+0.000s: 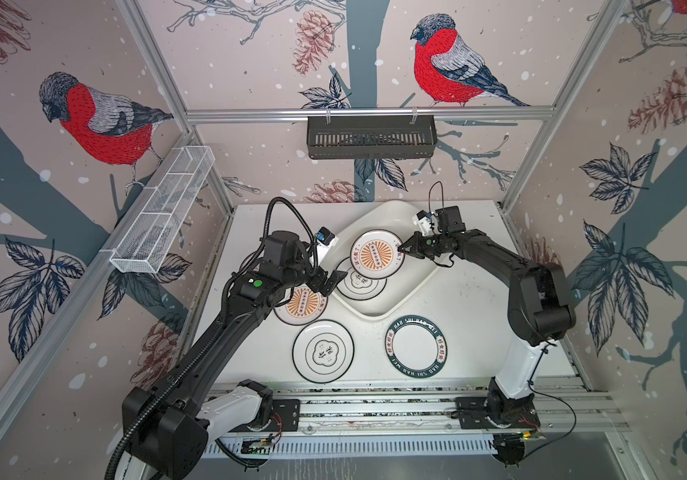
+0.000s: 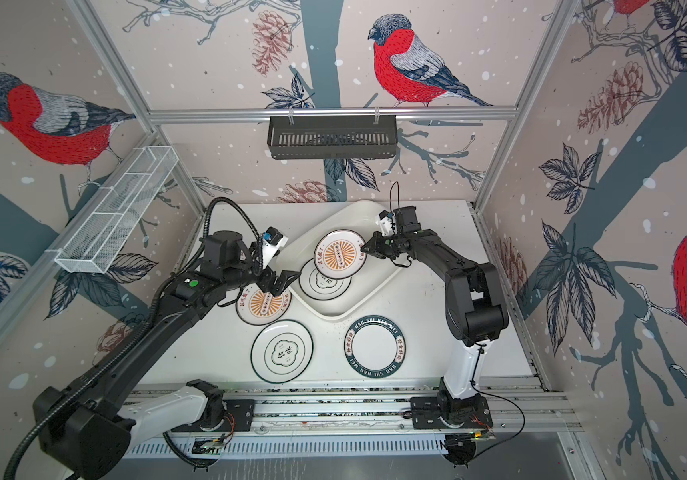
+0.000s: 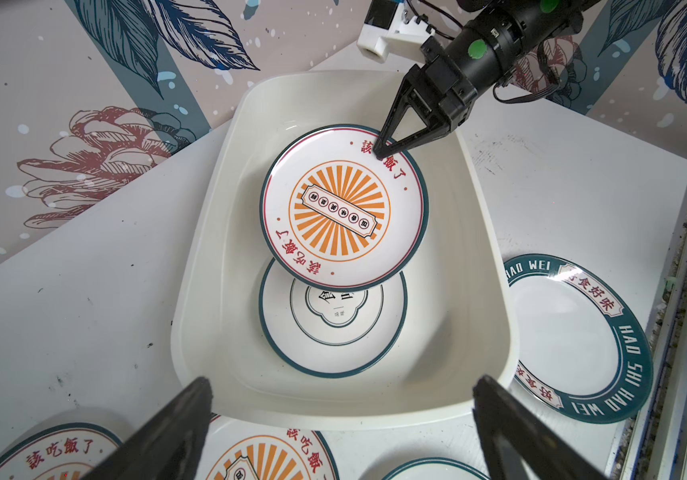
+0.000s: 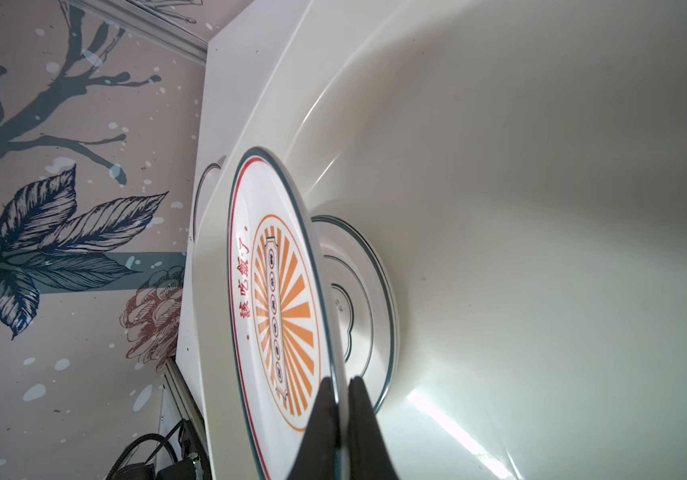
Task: Place the plates into the plastic bin on the countertop
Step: 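Lower the sunburst plate onto the plates in the bin with the right gripper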
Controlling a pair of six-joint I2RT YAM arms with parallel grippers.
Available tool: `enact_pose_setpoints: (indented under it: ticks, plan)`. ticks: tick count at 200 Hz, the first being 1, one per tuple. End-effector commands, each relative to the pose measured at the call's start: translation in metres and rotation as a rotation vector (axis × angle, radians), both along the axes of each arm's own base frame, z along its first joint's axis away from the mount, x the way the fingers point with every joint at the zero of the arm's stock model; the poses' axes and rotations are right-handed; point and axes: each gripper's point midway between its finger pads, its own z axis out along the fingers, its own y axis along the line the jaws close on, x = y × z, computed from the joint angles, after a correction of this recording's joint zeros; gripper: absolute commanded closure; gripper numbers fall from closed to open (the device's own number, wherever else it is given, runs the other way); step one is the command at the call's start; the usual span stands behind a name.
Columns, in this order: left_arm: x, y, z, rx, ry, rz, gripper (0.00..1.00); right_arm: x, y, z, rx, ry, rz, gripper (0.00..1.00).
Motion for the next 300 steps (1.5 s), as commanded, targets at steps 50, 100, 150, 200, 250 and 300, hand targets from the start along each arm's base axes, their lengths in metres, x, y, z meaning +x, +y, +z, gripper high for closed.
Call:
enact_pose_setpoints:
  ticks: [50,100,150,200,250,300]
  plan:
    - [0.001,-0.001,-0.001,0.001,0.006,-0.004,0.03,-0.008,0.024,-0.035,-0.072,0.035,0.15,0.99]
    - [0.003,-0.001,-0.003,0.003,0.012,0.0,0.03,-0.012,0.031,-0.053,-0.092,0.072,0.199,0.98]
    - [0.005,-0.002,-0.003,0.002,0.014,0.001,0.03,-0.011,0.033,-0.066,-0.113,0.091,0.21,0.96]
    - [0.004,-0.002,-0.004,0.004,0.014,-0.002,0.03,-0.009,0.032,-0.074,-0.125,0.102,0.206,0.93]
    - [0.004,-0.002,-0.005,0.002,0.017,-0.002,0.03,-0.006,0.032,-0.077,-0.133,0.107,0.198,0.89]
    - [0.005,-0.002,-0.005,0.003,0.014,0.001,0.03,-0.004,0.032,-0.08,-0.134,0.111,0.189,0.82]
